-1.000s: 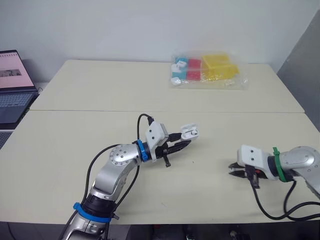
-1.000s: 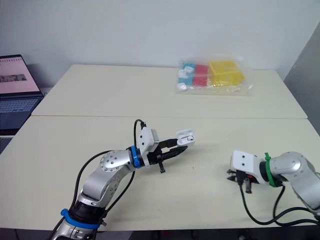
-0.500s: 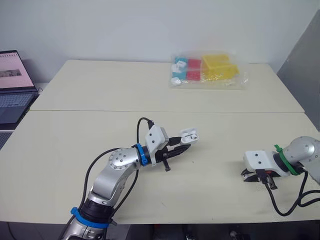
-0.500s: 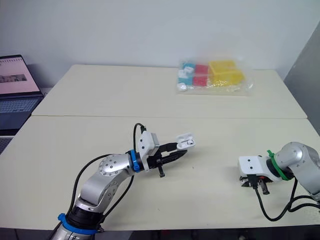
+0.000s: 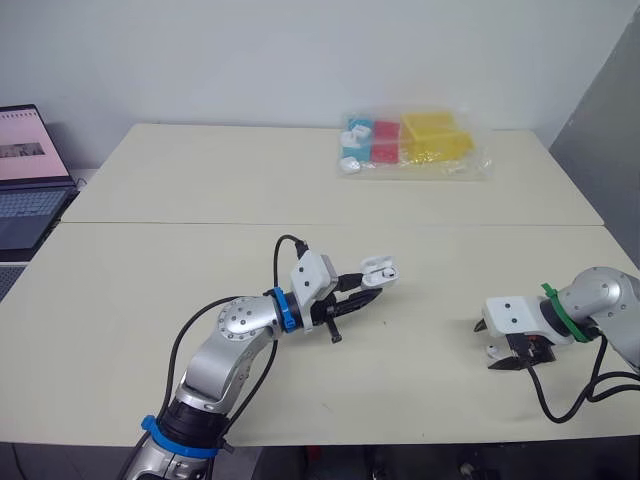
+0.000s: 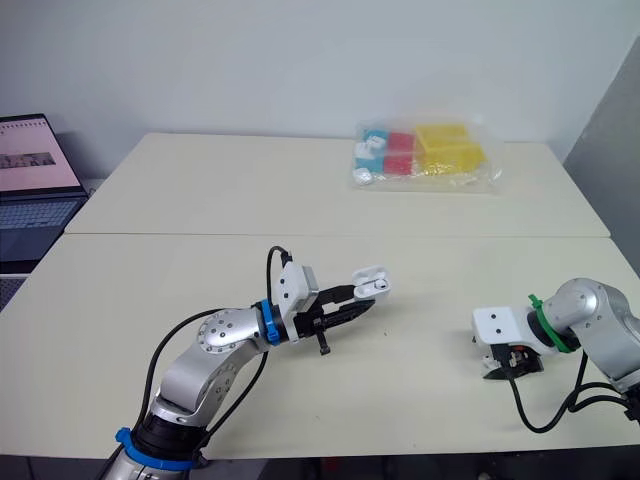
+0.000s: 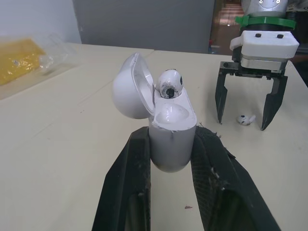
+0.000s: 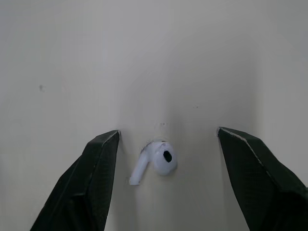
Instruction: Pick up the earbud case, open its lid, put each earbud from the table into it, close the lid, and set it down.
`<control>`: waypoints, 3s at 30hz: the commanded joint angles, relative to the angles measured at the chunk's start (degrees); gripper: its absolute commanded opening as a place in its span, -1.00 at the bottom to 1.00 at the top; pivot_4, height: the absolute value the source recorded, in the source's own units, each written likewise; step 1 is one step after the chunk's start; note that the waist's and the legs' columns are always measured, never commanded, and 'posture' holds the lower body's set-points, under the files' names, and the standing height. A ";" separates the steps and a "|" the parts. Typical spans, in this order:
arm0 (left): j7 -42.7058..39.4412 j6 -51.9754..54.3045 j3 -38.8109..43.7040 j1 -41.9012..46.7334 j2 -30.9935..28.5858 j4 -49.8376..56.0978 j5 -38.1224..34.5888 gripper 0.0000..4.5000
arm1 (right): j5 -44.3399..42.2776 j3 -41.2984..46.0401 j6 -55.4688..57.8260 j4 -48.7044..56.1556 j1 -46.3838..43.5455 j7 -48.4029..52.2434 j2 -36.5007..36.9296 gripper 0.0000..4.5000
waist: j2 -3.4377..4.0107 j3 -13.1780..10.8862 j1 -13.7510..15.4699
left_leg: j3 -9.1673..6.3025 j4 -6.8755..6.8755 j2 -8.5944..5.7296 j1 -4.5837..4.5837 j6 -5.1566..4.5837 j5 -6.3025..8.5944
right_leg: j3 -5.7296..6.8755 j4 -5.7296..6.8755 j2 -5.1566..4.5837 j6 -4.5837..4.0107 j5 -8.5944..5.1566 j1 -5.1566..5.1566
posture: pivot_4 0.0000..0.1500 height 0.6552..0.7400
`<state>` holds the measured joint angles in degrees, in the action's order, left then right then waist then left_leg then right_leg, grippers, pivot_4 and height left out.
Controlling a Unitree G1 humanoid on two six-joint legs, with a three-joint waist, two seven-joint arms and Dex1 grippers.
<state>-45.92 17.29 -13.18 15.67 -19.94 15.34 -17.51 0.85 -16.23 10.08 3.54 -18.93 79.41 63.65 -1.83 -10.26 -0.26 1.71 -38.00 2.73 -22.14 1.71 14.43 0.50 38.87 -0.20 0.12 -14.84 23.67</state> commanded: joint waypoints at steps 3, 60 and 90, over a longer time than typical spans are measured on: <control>0.31 -0.30 -0.28 0.25 0.27 2.76 -0.50 -0.65 | -6.28 8.58 10.51 9.43 3.73 -0.26 3.01 0.44 | 0.07 -0.03 0.17 | -0.01 0.04 0.00 -0.05 0.00 0.00 | 0.01 -0.01 -0.01 -0.04 -0.03 0.01 | 1.00 0.73; 0.61 -4.46 -1.68 -2.16 1.89 0.96 1.29 -0.65 | -9.64 -0.55 46.41 20.85 1.51 -11.30 5.71 -0.81 | 0.07 -0.02 0.18 | -0.08 0.02 -0.02 -0.61 0.00 0.01 | 0.12 -0.11 -0.05 -0.03 -0.04 0.42 | 1.00 0.73; 0.74 -1.12 2.82 5.54 5.23 -3.47 -3.76 -0.65 | -33.96 22.88 35.52 36.73 -2.89 -44.63 -41.78 -0.81 | 0.04 0.01 0.11 | -0.11 -0.03 -0.02 -0.68 0.00 0.00 | 0.06 -0.01 0.01 0.01 0.00 0.45 | 1.00 0.73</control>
<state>-45.15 16.13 -11.21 20.35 -14.91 10.77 -20.05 -35.04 7.42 50.33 38.75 -21.54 36.73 22.71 -1.79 -10.25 -0.16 1.59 -38.04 2.71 -22.82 1.71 14.44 0.54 38.86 -0.20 0.14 -14.84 24.13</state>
